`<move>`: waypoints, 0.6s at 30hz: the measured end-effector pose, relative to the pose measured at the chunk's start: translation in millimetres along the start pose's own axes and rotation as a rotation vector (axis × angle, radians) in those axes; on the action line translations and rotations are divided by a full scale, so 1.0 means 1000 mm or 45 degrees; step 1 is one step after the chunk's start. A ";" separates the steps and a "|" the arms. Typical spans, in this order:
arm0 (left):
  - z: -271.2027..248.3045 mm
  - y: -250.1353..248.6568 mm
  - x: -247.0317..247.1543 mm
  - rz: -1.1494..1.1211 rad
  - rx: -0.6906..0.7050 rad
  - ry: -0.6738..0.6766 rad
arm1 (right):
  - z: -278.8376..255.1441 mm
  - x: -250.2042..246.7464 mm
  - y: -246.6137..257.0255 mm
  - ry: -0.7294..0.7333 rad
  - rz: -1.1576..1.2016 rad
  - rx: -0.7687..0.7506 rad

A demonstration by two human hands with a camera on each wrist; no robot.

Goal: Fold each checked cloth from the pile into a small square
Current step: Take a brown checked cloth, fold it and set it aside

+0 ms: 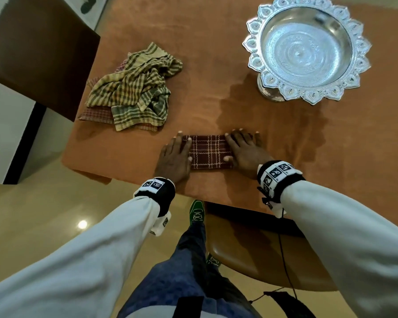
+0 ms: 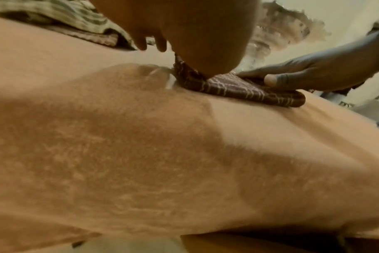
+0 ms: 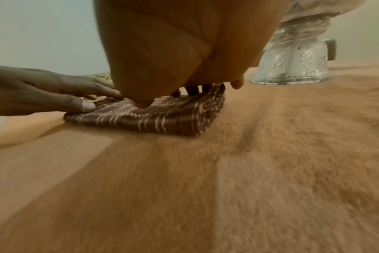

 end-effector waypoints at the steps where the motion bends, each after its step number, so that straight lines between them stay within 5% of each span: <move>1: 0.000 0.000 -0.006 -0.137 -0.135 -0.008 | 0.001 -0.008 0.000 -0.035 0.064 0.017; 5: 0.015 -0.007 -0.023 -0.603 -0.566 -0.003 | 0.008 -0.027 -0.008 -0.128 0.160 0.184; 9: 0.043 -0.013 -0.030 -0.482 -0.703 0.229 | 0.008 -0.034 -0.015 -0.072 0.400 0.323; 13: 0.078 -0.015 -0.049 -0.414 -0.521 0.275 | -0.001 -0.038 -0.021 0.051 0.646 0.453; 18: 0.098 -0.037 -0.072 -0.218 -0.059 -0.050 | -0.026 -0.021 0.002 0.383 1.184 0.587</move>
Point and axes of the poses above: each hand's wrist, its own z-axis towards the middle knuckle, its own x-axis out of the palm, y = z × x, the point moved 4 cm from there along z, towards the middle knuckle, and after that the axes turned 2 degrees about -z, right-handed, at the moved point
